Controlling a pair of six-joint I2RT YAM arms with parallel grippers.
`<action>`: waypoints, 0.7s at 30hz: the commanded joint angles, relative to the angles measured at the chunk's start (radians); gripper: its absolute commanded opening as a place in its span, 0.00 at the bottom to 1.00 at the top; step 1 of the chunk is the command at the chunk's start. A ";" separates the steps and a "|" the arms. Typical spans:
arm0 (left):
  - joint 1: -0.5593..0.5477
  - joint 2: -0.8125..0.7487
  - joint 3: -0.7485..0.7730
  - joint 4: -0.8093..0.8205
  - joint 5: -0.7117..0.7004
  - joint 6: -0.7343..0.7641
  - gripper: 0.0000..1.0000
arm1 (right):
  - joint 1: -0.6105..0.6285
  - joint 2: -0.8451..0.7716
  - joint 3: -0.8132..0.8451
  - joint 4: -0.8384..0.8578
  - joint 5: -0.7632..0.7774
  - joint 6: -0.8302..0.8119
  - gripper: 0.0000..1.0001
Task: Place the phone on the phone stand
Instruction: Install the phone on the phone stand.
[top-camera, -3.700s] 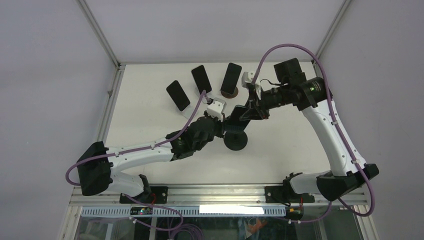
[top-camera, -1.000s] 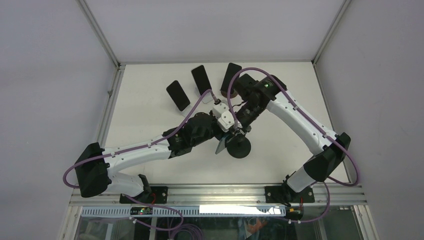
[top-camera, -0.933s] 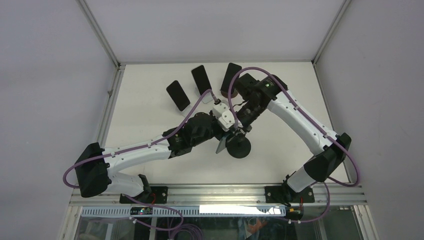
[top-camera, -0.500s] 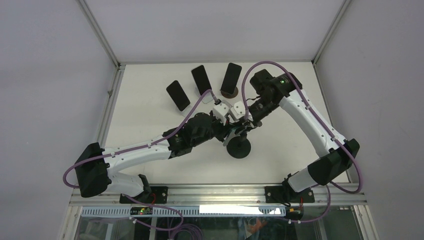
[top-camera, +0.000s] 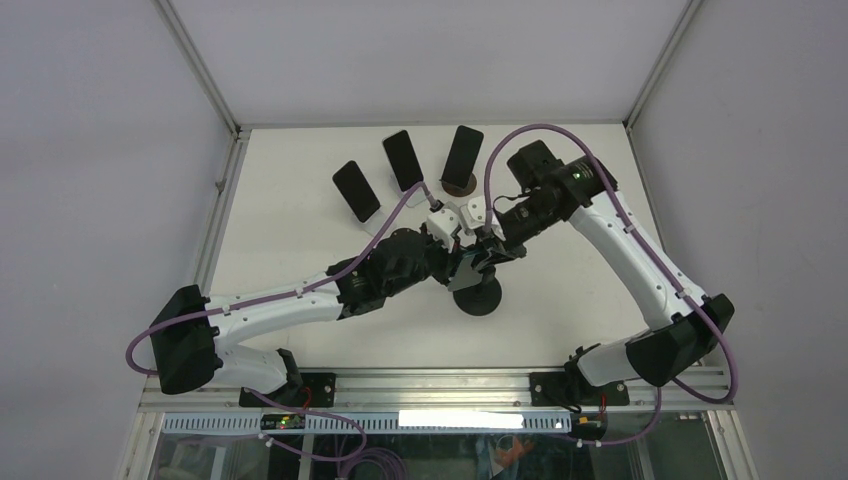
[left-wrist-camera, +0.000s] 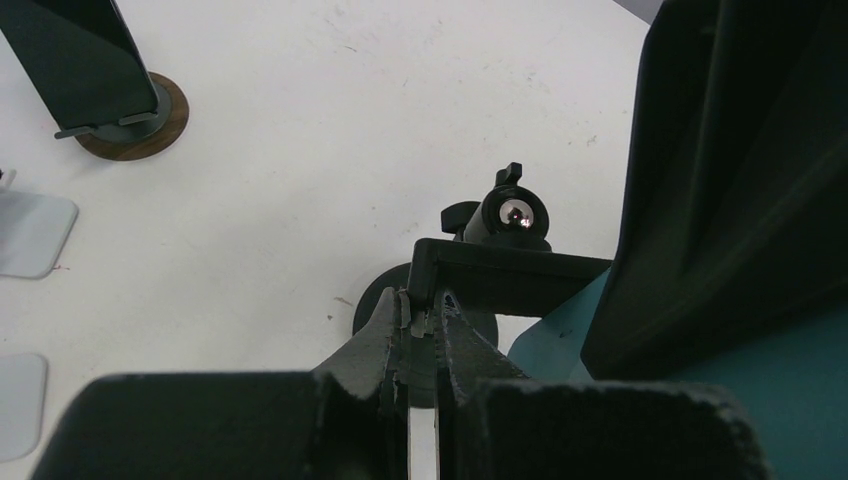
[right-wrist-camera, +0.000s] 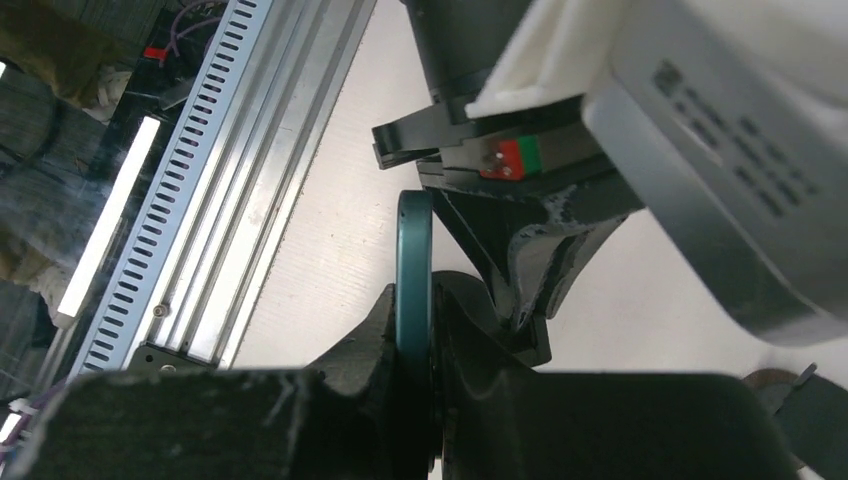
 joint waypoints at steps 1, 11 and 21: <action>0.009 -0.058 0.005 0.119 -0.105 0.031 0.00 | -0.024 -0.039 -0.005 -0.015 0.133 0.213 0.00; 0.009 -0.055 -0.017 0.151 -0.172 0.025 0.00 | -0.061 -0.075 -0.072 0.032 0.240 0.369 0.00; 0.010 -0.045 -0.036 0.189 -0.260 0.014 0.00 | -0.091 -0.124 -0.133 0.113 0.335 0.522 0.00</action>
